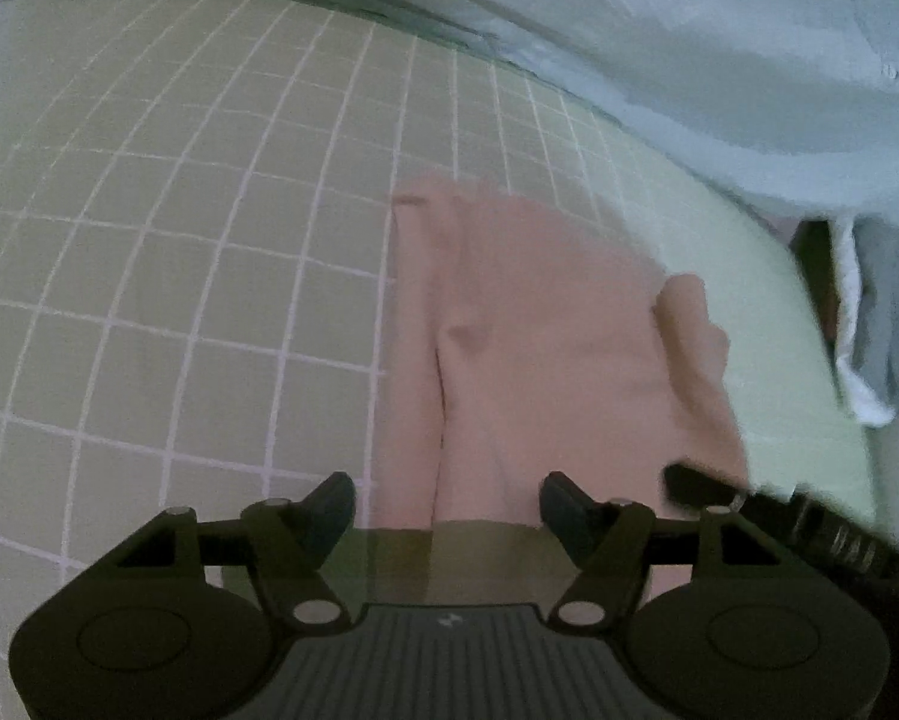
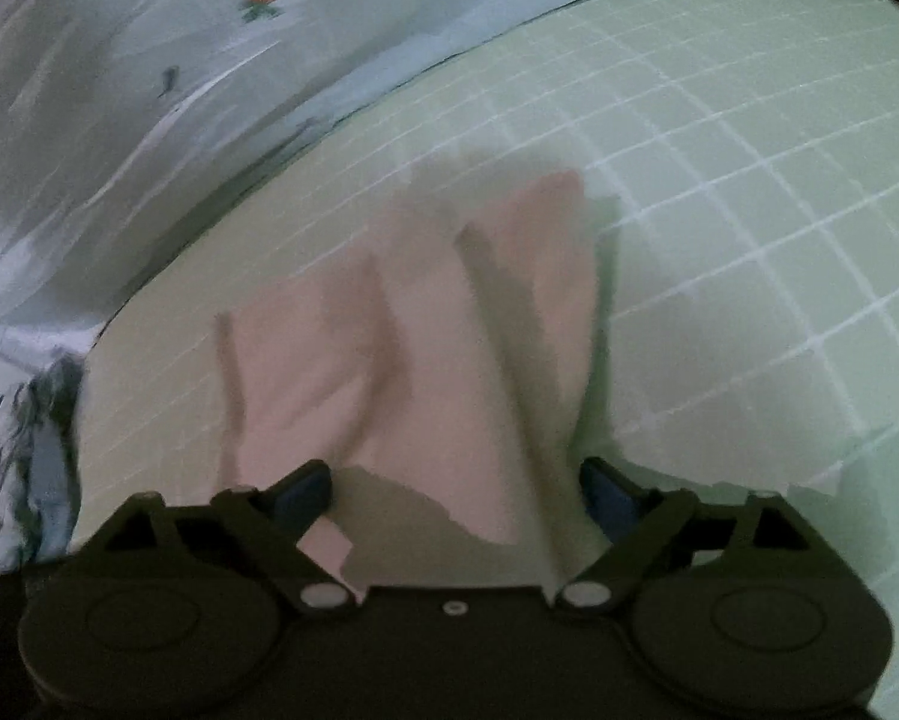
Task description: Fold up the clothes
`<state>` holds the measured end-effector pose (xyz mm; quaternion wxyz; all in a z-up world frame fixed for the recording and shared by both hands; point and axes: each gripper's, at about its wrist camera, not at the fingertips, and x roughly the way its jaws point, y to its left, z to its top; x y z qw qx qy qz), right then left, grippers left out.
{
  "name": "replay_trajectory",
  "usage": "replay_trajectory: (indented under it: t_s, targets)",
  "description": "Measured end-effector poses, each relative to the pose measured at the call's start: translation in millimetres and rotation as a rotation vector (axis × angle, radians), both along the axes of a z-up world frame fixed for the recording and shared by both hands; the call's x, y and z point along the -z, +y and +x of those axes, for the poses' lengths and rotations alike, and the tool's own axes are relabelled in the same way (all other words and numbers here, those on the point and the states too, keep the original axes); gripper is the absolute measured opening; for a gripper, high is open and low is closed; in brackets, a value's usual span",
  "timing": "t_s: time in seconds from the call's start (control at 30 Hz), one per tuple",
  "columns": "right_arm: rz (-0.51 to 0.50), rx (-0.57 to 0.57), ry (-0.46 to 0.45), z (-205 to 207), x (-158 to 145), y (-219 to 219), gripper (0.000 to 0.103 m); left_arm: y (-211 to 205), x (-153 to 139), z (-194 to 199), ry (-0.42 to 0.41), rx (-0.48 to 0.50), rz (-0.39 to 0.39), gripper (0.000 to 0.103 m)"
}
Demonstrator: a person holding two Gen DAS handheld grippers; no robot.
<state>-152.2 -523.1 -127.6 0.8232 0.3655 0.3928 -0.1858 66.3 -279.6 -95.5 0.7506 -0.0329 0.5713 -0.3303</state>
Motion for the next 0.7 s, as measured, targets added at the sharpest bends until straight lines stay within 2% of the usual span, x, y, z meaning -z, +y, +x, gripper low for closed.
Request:
replay_trajectory:
  t_s: [0.03,0.1,0.13,0.17,0.2,0.27,0.33,0.5,0.7]
  targets:
    - [-0.014,-0.005,-0.004,1.7,0.7,6.9,0.093,2.5,-0.2,-1.3,0.005,-0.001,-0.017,0.068]
    - [-0.023,-0.008,-0.022,1.9,1.8,16.5,0.093,5.5,2.7,-1.8,0.039,-0.016,-0.061,0.057]
    - [-0.017,-0.002,-0.028,2.2,1.9,18.4,0.089,4.5,6.4,-0.1,0.067,-0.035,-0.086,0.053]
    - [-0.010,0.005,-0.033,2.5,2.1,20.3,0.078,4.0,10.0,1.2,0.097,-0.051,-0.111,0.040]
    - [-0.004,0.010,-0.038,2.8,2.0,22.3,0.072,4.3,12.3,1.2,0.123,-0.057,-0.133,0.033]
    - [-0.023,0.004,-0.035,1.7,-2.0,26.3,0.042,2.1,10.8,-0.1,0.123,-0.048,-0.144,0.027]
    - [-0.041,0.009,-0.035,-4.1,-6.3,28.6,0.035,-0.1,8.6,-1.7,0.124,-0.036,-0.155,0.023]
    - [-0.059,0.044,-0.038,-26.0,-16.2,31.8,0.033,-15.1,-5.2,-13.4,0.105,0.049,-0.174,0.021]
    - [-0.046,0.187,-0.060,-78.4,-30.3,19.7,0.033,-50.3,-21.7,-44.0,0.092,0.169,-0.193,0.021]
